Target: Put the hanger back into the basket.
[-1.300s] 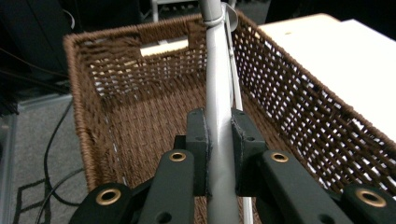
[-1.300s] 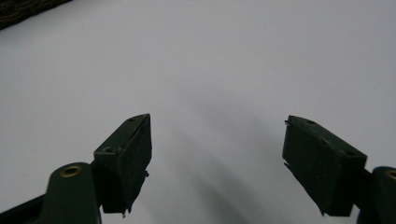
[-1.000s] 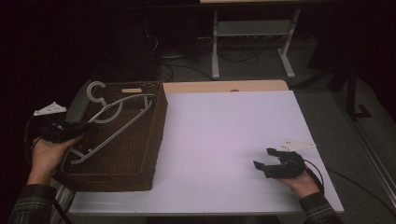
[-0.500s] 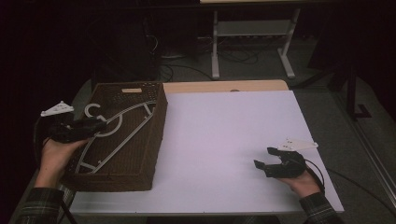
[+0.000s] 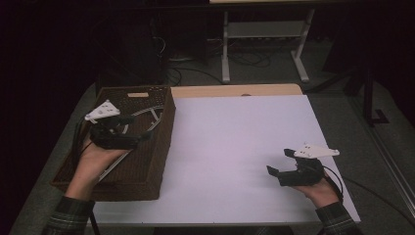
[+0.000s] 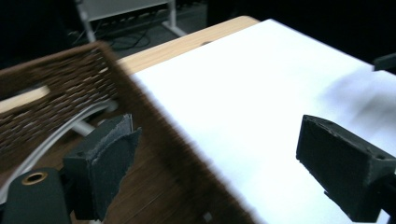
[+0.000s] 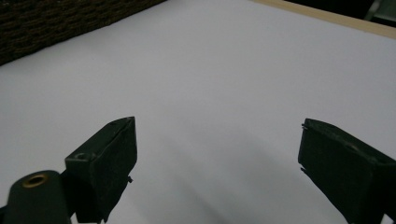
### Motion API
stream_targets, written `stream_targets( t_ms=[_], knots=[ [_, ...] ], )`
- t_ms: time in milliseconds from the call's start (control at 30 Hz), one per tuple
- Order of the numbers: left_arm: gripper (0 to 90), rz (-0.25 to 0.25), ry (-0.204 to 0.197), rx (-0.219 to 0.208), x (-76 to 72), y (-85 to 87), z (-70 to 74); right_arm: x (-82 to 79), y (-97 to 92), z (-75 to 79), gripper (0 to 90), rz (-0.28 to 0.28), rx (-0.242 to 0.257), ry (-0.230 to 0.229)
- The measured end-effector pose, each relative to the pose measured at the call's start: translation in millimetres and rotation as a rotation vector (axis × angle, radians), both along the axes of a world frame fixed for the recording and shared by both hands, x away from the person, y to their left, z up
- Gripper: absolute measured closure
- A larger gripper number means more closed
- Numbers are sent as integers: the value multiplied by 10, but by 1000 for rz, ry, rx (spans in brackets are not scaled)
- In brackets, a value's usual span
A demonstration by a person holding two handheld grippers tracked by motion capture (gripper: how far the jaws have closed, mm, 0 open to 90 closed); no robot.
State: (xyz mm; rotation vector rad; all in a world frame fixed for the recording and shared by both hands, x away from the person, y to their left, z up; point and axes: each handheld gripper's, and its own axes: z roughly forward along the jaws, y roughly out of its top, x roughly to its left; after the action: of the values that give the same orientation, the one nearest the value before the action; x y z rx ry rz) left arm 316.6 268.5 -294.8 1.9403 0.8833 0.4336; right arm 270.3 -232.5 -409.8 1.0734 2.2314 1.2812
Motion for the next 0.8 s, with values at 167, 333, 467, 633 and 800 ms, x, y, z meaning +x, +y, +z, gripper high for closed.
stream_targets(
  t_ms=[167,333,467,633,800],
  knots=[
    [104,-66,-11,4,-23,-379,-71,-13,23,3,108,17,-10,-10],
    [95,-125,-10,7,-45,-725,-170,-6,17,-6,108,19,-10,-8],
    [81,-162,-10,5,-62,-958,-245,-5,11,-9,108,18,-7,-5],
    [73,-199,-4,15,-94,-1165,-347,-5,9,-15,108,25,-8,-6],
    [65,-238,23,43,-140,-1412,-583,-3,6,-25,110,27,-11,-3]
  ],
)
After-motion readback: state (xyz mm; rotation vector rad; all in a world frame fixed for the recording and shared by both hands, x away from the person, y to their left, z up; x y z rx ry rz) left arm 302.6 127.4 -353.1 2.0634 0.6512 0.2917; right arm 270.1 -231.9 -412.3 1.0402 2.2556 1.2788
